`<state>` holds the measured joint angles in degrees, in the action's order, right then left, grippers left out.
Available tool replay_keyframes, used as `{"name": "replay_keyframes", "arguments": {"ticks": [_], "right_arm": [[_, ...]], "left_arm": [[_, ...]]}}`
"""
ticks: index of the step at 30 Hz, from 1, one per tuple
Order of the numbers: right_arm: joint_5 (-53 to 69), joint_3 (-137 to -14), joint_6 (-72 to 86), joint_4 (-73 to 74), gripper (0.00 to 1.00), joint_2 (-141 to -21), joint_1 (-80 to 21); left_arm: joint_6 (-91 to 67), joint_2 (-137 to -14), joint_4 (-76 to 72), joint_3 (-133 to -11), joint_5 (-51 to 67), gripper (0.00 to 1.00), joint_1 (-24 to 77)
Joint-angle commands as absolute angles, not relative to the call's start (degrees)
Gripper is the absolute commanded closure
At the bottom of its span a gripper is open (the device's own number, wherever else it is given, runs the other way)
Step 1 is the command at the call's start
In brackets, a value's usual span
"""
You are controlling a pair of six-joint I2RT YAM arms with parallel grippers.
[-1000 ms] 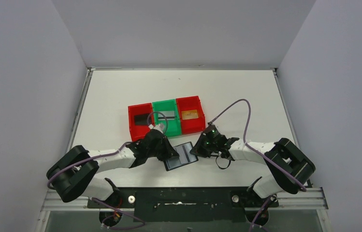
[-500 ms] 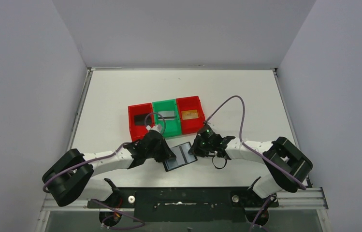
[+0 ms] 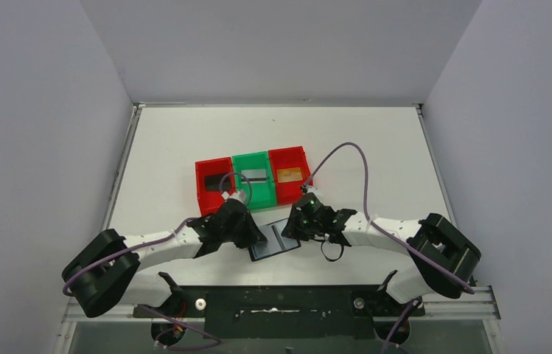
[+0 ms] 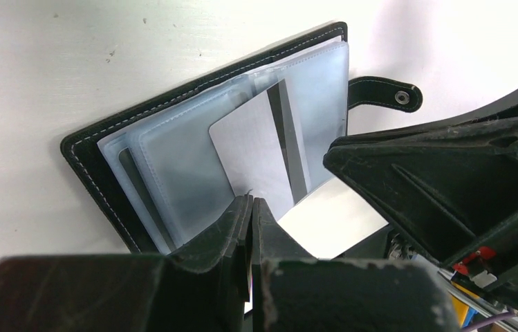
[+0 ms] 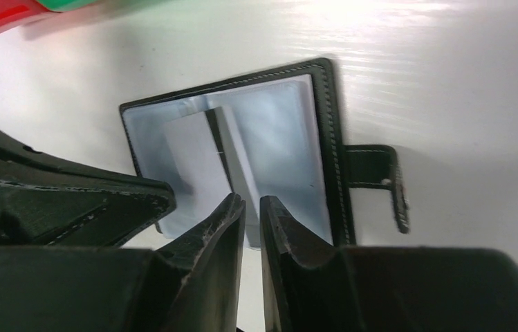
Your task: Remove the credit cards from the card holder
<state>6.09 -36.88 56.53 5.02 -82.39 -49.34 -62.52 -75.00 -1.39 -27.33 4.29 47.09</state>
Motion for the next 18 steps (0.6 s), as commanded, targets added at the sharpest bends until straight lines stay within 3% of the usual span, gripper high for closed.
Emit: {"name": "replay_keyframes", "arguments": {"ticks": [1, 2, 9, 15, 18], "right_arm": [[7.5, -40.5, 54.4, 0.4, 0.82, -84.3, -50.1], [7.8, -41.2, 53.6, 1.0, 0.81, -85.4, -50.2], [5.9, -41.2, 56.8, 5.8, 0.79, -89.1, -50.2], [5.4, -39.0, 58.3, 6.1, 0.74, -87.3, -49.9], [6.6, -39.0, 59.2, 6.8, 0.77, -88.9, -49.0]], "left_arm": [[-62.3, -73.8, -3.9, -27.5, 4.2, 1.00, 47.3], [-62.3, -73.8, -3.6, -27.5, 4.1, 1.00, 47.3], [-64.1, -72.3, -2.1, -26.4, 2.3, 0.58, 47.3], [-64.2, -74.3, -2.6, -26.4, 3.6, 0.52, 47.5], [-64.5, -76.1, -4.1, -26.4, 4.8, 0.52, 47.5]]}}
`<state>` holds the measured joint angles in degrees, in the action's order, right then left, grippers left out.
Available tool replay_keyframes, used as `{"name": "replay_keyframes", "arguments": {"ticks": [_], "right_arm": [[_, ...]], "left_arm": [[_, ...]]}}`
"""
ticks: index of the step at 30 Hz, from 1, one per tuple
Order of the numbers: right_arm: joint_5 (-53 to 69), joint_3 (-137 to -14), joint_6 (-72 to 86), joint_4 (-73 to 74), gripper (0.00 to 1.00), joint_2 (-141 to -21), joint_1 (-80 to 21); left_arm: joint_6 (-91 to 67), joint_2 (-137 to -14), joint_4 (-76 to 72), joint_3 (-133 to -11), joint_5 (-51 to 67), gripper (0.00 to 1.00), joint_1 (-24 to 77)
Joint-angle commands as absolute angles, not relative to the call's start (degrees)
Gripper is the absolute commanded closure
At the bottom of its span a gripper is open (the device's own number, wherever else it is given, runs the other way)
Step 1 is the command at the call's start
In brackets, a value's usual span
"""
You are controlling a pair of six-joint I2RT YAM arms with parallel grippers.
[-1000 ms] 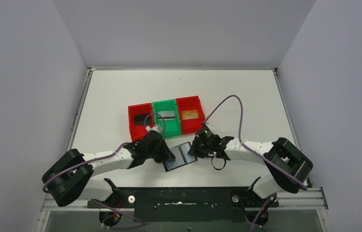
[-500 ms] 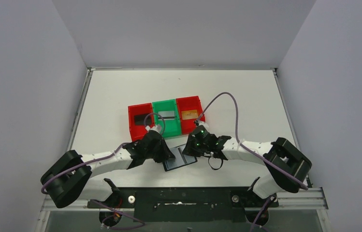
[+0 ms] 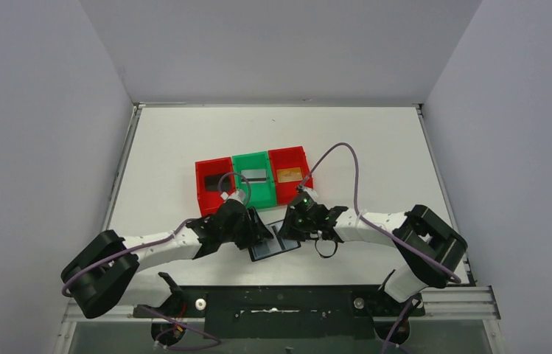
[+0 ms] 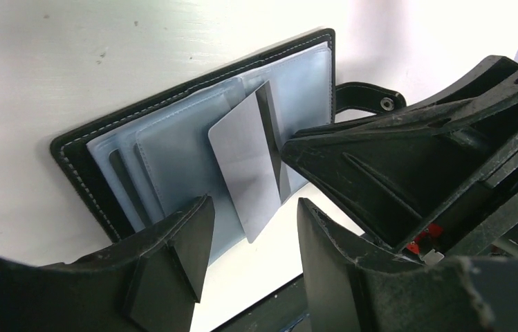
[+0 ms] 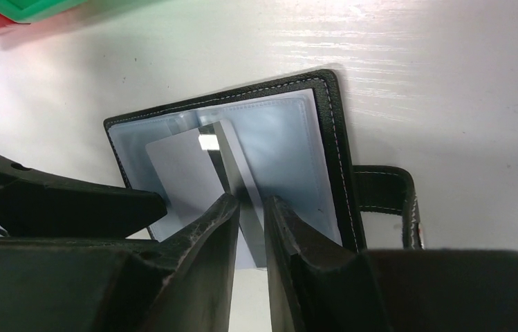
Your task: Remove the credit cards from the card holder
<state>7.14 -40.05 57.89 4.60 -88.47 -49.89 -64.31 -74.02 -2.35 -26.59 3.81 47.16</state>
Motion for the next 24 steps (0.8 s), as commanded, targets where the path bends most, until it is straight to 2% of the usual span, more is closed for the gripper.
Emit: {"name": "replay_keyframes", "arguments": {"ticks": [1, 11, 13, 16, 18, 19, 21, 24], "right_arm": [[7.0, -38.6, 59.5, 6.7, 0.78, -89.2, -48.7], [12.1, -33.4, 62.0, -0.2, 0.80, -87.8, -46.2], [12.4, -33.6, 61.8, -0.1, 0.80, -88.3, -46.1], [12.6, -34.1, 61.5, 0.0, 0.80, -88.9, -46.0], [12.5, -34.3, 61.4, 0.3, 0.81, -89.1, -45.9], [12.6, -34.3, 61.4, 0.3, 0.80, -89.1, -45.8], [12.4, -34.3, 61.5, 0.5, 0.80, -89.0, -45.7], [12.2, -34.3, 61.6, 1.0, 0.80, -89.2, -45.7]], "left_arm": [[-64.8, -76.7, -4.3, -26.4, 4.8, 0.52, 47.6], [-68.8, -80.7, -7.5, -25.0, 4.8, 0.52, 47.9], [-69.0, -81.1, -9.5, -24.7, 5.3, 0.55, 47.9], [-68.8, -81.3, -10.3, -25.1, 5.9, 0.67, 47.9], [-68.6, -80.9, -8.7, -25.7, 5.2, 0.82, 47.9], [-68.5, -80.6, -7.9, -25.8, 4.8, 0.86, 48.0], [-68.3, -79.4, -6.0, -26.0, 3.7, 0.87, 48.0], [-67.7, -77.2, -2.7, -26.4, 2.1, 0.95, 48.0]]}}
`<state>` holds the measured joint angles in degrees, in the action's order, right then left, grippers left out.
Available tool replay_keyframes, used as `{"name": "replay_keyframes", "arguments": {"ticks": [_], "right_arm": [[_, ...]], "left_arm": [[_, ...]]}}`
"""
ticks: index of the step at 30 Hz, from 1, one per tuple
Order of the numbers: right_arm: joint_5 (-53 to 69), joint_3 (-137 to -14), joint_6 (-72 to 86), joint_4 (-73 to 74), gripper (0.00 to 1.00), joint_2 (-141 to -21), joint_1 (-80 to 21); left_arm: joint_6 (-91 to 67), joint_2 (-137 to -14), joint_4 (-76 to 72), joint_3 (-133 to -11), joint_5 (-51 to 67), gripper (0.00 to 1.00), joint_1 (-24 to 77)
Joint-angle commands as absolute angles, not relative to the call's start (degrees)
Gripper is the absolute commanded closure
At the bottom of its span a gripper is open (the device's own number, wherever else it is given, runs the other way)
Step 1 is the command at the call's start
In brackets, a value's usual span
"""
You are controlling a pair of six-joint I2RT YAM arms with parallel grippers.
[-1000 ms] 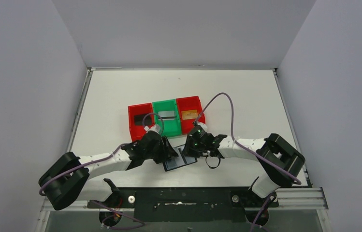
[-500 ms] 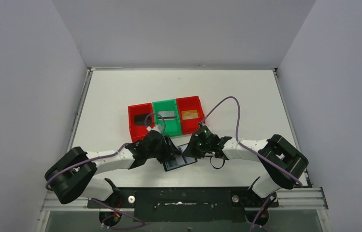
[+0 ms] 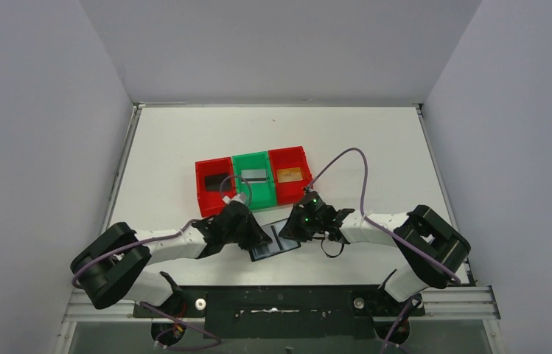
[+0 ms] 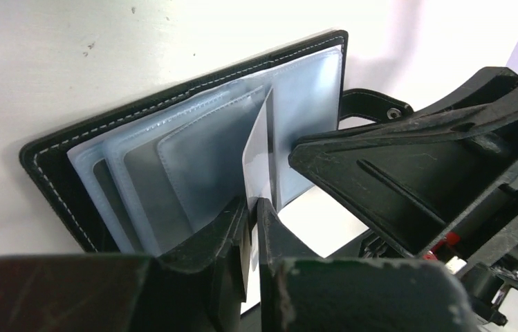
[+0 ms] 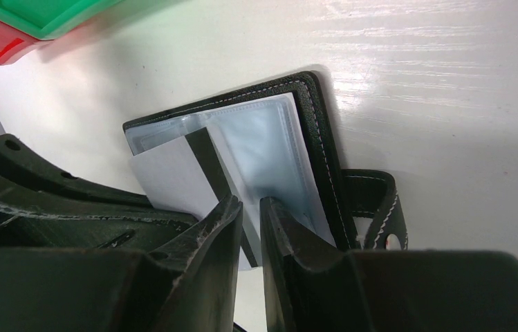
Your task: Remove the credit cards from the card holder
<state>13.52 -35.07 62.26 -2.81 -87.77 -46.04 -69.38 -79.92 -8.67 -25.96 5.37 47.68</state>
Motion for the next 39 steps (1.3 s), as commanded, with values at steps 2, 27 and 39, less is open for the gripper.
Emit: {"name": "replay_keyframes", "arguments": {"ticks": [2, 27, 39], "right_arm": [[11.6, -34.4, 61.8, 1.5, 0.80, -89.2, -45.6], [13.2, -34.3, 50.3, -17.7, 0.43, -69.4, -43.3], [38.7, -41.0, 49.5, -25.6, 0.33, -73.6, -38.5]], "left_arm": [[-66.7, -75.9, -0.1, -27.0, 1.1, 0.97, 47.9], [-54.4, -42.9, 9.1, -29.8, 0.0, 1.00, 40.4], [-51.0, -41.9, -8.8, -29.3, 17.2, 1.00, 37.6]]}}
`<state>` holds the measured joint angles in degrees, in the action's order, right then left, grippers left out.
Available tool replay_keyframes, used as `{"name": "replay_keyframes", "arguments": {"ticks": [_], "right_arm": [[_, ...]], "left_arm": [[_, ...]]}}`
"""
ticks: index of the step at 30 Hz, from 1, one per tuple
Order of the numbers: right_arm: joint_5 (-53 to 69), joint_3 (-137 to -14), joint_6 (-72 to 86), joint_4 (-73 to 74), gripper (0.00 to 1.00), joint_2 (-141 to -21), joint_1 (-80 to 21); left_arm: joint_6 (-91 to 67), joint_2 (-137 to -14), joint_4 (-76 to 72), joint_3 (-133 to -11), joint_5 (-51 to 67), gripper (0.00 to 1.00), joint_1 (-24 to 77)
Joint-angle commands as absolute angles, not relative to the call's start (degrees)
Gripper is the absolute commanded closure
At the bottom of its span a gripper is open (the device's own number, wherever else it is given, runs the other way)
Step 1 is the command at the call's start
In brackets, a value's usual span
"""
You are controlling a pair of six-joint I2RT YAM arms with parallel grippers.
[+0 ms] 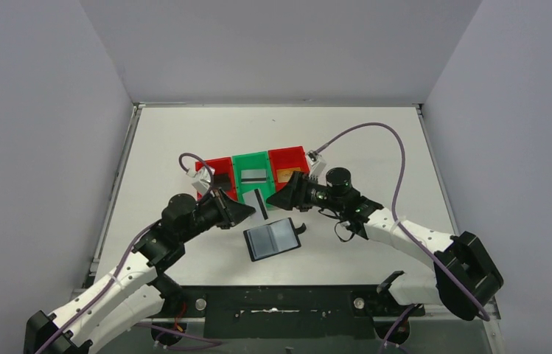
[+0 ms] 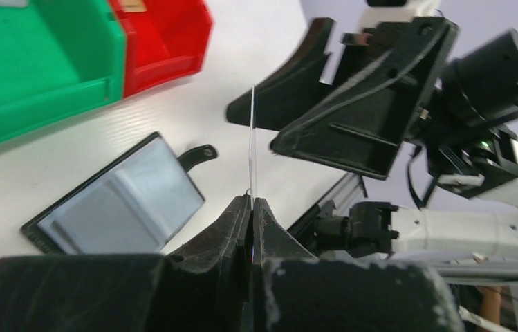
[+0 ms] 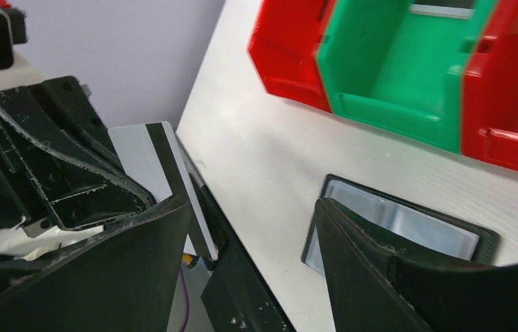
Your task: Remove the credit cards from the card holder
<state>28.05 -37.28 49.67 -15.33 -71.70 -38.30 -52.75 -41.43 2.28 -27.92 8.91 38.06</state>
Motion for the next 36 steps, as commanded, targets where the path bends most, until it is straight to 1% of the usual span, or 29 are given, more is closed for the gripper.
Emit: {"name": "replay_keyframes", "arguments": {"ticks": [1, 4, 8, 10, 14, 20, 25, 27, 32, 36], "right_arm": [[40.5, -40.9, 50.6, -28.3, 0.34, -74.1, -38.5], [43.1, -40.7, 53.1, -32.9, 0.36, -75.1, -38.5], [45.4, -41.1, 54.2, -34.4, 0.41, -76.0, -38.4], [46.7, -40.8, 55.5, -36.3, 0.48, -76.4, -38.4], [47.4, -39.8, 57.1, -38.8, 0.58, -76.5, -38.0], [48.7, -38.6, 58.6, -41.7, 0.64, -76.1, -37.4], [49.9, -38.3, 59.2, -42.6, 0.72, -76.2, -37.3], [50.1, -37.6, 59.5, -43.2, 0.73, -76.2, -37.0], [50.6, -36.7, 60.0, -44.4, 0.82, -75.5, -36.6], [51.0, -36.8, 59.9, -44.9, 0.93, -75.5, -36.5]], "left_arm": [[-51.0, -42.2, -9.5, -29.4, 18.0, 1.00, 37.6], [-51.0, -43.0, -10.4, -29.6, 19.3, 1.00, 37.5], [-51.5, -43.6, -11.0, -29.4, 20.5, 1.00, 37.1], [-52.0, -43.8, -11.7, -29.2, 21.1, 1.00, 37.0], [-52.3, -43.8, -12.2, -29.1, 21.6, 1.00, 36.4], [-52.6, -43.7, -11.7, -28.6, 22.7, 1.00, 35.0], [-53.3, -43.7, -12.6, -27.8, 23.6, 1.00, 33.9], [-53.4, -43.6, -12.5, -27.9, 23.7, 1.00, 33.5], [-53.9, -43.4, -13.2, -27.3, 24.6, 1.00, 32.8], [-53.9, -43.6, -12.8, -27.3, 25.1, 1.00, 32.2]]}}
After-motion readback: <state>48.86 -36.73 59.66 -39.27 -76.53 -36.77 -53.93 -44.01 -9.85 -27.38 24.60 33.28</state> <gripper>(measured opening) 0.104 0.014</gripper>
